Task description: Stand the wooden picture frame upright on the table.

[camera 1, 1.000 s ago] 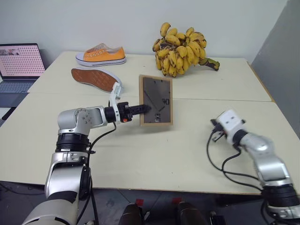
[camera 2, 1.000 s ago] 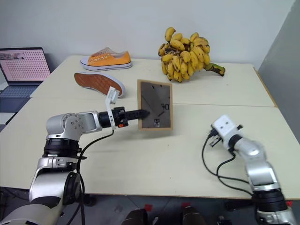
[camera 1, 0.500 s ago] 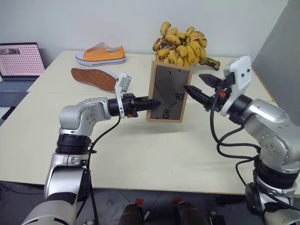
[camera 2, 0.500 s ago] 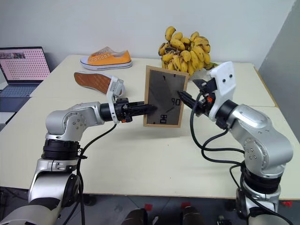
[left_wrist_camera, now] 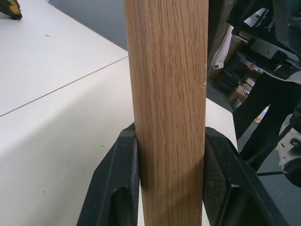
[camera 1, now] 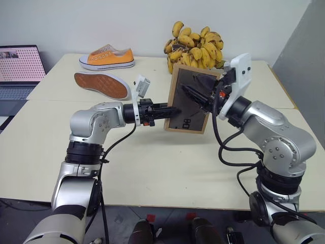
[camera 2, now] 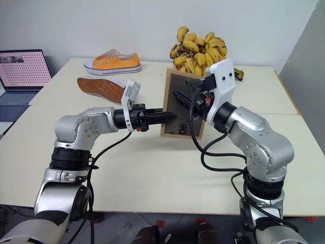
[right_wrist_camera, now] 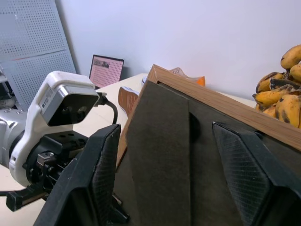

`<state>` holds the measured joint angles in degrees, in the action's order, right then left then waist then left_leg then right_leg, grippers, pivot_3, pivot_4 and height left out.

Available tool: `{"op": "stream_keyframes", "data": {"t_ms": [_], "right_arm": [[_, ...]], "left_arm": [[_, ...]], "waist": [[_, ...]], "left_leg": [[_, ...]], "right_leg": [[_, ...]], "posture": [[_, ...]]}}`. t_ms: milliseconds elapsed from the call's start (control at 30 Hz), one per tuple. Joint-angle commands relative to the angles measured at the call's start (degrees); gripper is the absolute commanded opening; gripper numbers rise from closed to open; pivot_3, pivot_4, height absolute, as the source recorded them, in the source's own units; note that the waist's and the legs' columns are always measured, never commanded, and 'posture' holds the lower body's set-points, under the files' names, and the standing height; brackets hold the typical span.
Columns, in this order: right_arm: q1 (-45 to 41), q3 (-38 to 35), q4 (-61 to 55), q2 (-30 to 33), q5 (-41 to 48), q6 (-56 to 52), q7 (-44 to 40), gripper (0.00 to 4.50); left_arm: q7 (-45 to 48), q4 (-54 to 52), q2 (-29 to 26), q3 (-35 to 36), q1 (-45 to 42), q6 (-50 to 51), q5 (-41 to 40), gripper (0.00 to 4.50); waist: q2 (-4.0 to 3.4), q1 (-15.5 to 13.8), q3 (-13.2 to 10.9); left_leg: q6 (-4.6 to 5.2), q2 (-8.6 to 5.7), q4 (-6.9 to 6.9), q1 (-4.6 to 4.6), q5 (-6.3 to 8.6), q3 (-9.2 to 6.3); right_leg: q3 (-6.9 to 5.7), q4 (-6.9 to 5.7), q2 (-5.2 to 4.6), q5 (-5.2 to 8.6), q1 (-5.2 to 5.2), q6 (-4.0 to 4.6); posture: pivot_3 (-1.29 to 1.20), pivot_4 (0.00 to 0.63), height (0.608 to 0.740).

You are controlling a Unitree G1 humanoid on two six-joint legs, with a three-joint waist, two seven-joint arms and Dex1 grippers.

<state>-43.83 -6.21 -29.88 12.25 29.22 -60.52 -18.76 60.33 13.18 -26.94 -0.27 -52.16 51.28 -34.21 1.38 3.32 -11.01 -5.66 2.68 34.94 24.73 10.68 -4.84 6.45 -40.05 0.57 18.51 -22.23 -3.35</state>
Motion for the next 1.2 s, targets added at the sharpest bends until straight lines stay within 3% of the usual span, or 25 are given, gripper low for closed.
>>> {"op": "stream_keyframes", "data": {"t_ms": [33,300,500,700,867,1067,1200], "right_arm": [[-1.22,0.65,-1.54,-0.72,1.29,0.66,1.45,3.27],[-0.25,-0.07,-1.76,0.96,1.25,1.06,2.91,3.27],[1.25,0.52,-0.53,3.46,-0.73,2.83,3.55,3.27],[3.68,-0.74,0.39,12.59,-3.28,4.24,0.88,3.27],[9.35,-1.16,-1.44,25.56,-6.88,9.66,-5.32,3.27],[15.05,-3.39,-1.63,29.82,-8.18,12.73,-6.36,4.44],[15.43,-1.70,-1.55,29.97,-10.00,15.65,-6.57,4.44]], "left_arm": [[1.40,6.96,1.91,-0.38,-4.80,-6.66,2.64,1.32],[2.52,22.95,4.35,-0.04,-11.60,-15.02,7.83,1.32],[4.64,25.60,4.82,0.18,-13.38,-16.65,8.83,1.32],[5.24,26.99,3.80,0.17,-13.37,-16.31,10.02,1.32],[5.29,27.68,2.27,0.65,-12.82,-16.12,11.16,1.32],[5.80,26.66,1.02,1.33,-12.18,-15.00,11.07,1.32],[4.15,27.69,1.53,2.55,-12.98,-14.16,10.97,1.32]], "waist": [[0.00,-0.03,0.00],[0.00,-0.06,0.00],[0.00,0.01,0.00],[-0.01,0.00,0.00],[-0.01,-0.04,-0.01],[0.02,0.08,-0.02],[0.02,0.13,-0.03]], "left_leg": [[0.00,0.00,0.01,0.00,0.00,0.00],[0.01,-0.01,-0.01,0.09,0.00,-0.07],[0.01,-0.02,-0.04,0.12,0.00,-0.08],[0.01,-0.02,-0.01,0.12,0.00,-0.09],[0.01,-0.03,-0.02,0.14,0.00,-0.10],[0.02,-0.04,-0.02,0.15,0.00,-0.12],[0.05,-0.04,0.04,0.13,-0.03,-0.13]], "right_leg": [[0.00,0.00,0.00,0.00,0.00,0.00],[-0.09,0.03,0.00,0.00,-0.05,0.00],[-0.11,0.05,0.00,0.02,-0.06,0.02],[-0.12,0.03,0.00,0.02,-0.06,0.03],[-0.12,0.08,0.00,0.02,-0.06,0.03],[-0.15,0.07,0.00,0.03,-0.05,0.02],[-0.15,0.00,0.00,0.02,-0.03,0.02]], "posture": [[0.00,0.150,0.740],[0.00,0.150,0.740],[0.00,0.150,0.740],[0.00,0.150,0.740],[0.00,0.150,0.740],[0.00,0.150,0.740],[0.00,0.150,0.740]]}}
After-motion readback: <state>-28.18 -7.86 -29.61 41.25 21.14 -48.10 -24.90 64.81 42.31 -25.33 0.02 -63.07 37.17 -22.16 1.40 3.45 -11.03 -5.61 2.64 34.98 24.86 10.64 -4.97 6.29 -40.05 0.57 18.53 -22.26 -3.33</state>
